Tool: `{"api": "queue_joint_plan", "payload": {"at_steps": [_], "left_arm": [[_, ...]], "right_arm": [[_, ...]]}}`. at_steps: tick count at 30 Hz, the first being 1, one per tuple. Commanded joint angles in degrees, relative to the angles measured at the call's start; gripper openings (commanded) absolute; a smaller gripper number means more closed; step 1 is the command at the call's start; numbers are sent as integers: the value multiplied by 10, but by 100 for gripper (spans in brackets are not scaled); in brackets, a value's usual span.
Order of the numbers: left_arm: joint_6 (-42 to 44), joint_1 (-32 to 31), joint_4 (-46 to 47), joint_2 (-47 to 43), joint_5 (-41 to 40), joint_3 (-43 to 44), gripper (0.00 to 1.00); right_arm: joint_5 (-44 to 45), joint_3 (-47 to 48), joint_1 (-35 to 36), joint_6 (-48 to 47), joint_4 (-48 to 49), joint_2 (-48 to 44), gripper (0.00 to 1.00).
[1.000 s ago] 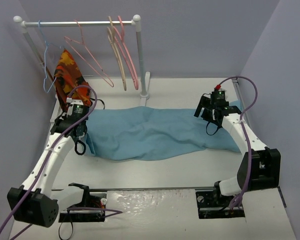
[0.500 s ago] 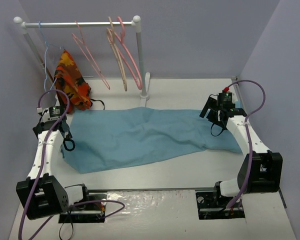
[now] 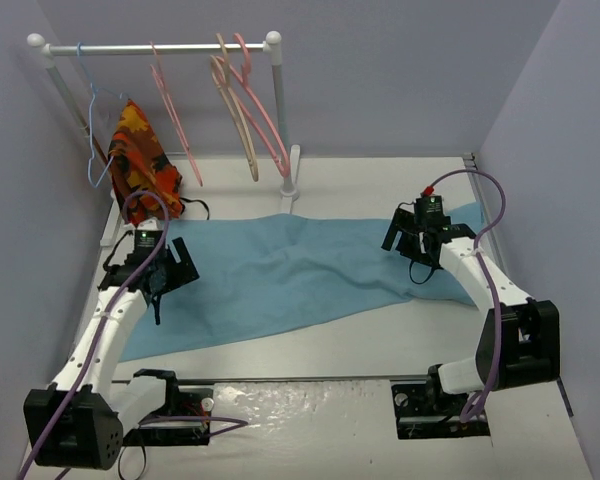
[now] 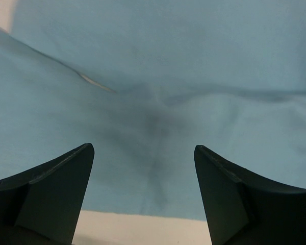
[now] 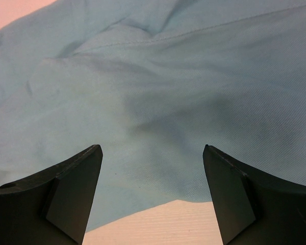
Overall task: Place the trousers on the hanger
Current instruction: Fold the trousers
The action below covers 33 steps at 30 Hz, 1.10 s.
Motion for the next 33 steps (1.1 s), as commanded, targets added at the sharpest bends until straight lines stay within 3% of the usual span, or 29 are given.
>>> {"api": "queue_joint_plan", "payload": {"at_steps": [1,9,16,25,33], "left_arm": [[-57,-43,61,31,24,-16,77],[-9,-66,191,149,24,73,76],[-3,-68,247,280,8,136,67],[-18,-65,241,428,-8,215,62],[-46,-38,201,483,-20,231,56]], "right_arm": [[22,-13,0,13,17,-21,77],[23,0,-6,6,17,-38,75],[5,85,-35,-12,20,-2,67],[-37,180,-29,-29,69,137,58],[-19,213,-24,-42,107,252,57]]}}
